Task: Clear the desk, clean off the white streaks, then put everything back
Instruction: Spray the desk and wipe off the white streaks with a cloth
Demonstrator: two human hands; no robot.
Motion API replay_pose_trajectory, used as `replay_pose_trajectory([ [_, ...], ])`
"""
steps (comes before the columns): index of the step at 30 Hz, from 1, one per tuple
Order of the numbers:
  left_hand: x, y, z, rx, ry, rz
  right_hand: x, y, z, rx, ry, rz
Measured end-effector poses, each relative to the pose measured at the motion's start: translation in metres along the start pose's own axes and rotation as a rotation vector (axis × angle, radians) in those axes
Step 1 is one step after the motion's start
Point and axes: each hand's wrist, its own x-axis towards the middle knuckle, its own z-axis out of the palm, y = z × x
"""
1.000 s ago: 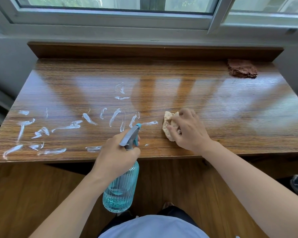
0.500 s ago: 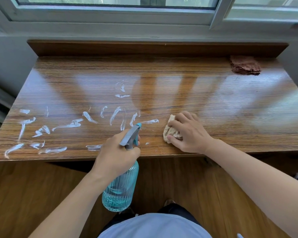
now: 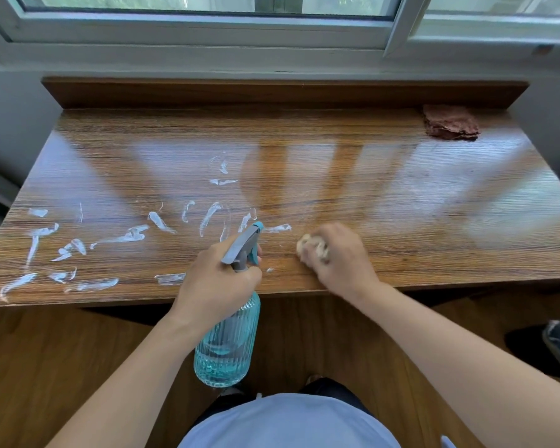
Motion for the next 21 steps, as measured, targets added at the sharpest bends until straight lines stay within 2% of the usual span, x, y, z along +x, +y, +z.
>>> replay_pose_trajectory([
  [2,0.001,-0.003,-0.002,-0.007,0.015,-0.016,0.023,0.014,-0.006,-0.106,0.052,0.177],
  [3,0.002,-0.004,-0.003,-0.005,0.022,-0.018,0.027,0.016,-0.006,-0.138,0.027,0.191],
  [8,0.001,-0.009,-0.009,-0.009,0.029,-0.025,-0.008,0.014,-0.013,-0.151,-0.195,-0.158],
  [12,0.001,-0.01,-0.009,-0.006,0.038,-0.028,-0.017,0.009,-0.008,-0.148,-0.197,-0.196],
  [17,0.004,-0.011,-0.009,0.014,0.045,-0.03,-0.019,-0.037,0.01,-0.123,-0.297,-0.411],
  [19,0.007,-0.01,-0.01,0.004,0.031,-0.031,-0.007,-0.032,0.009,-0.101,-0.279,-0.32],
  [21,0.01,-0.009,-0.012,0.0,0.015,-0.038,0.018,-0.014,0.005,-0.109,-0.159,-0.065],
])
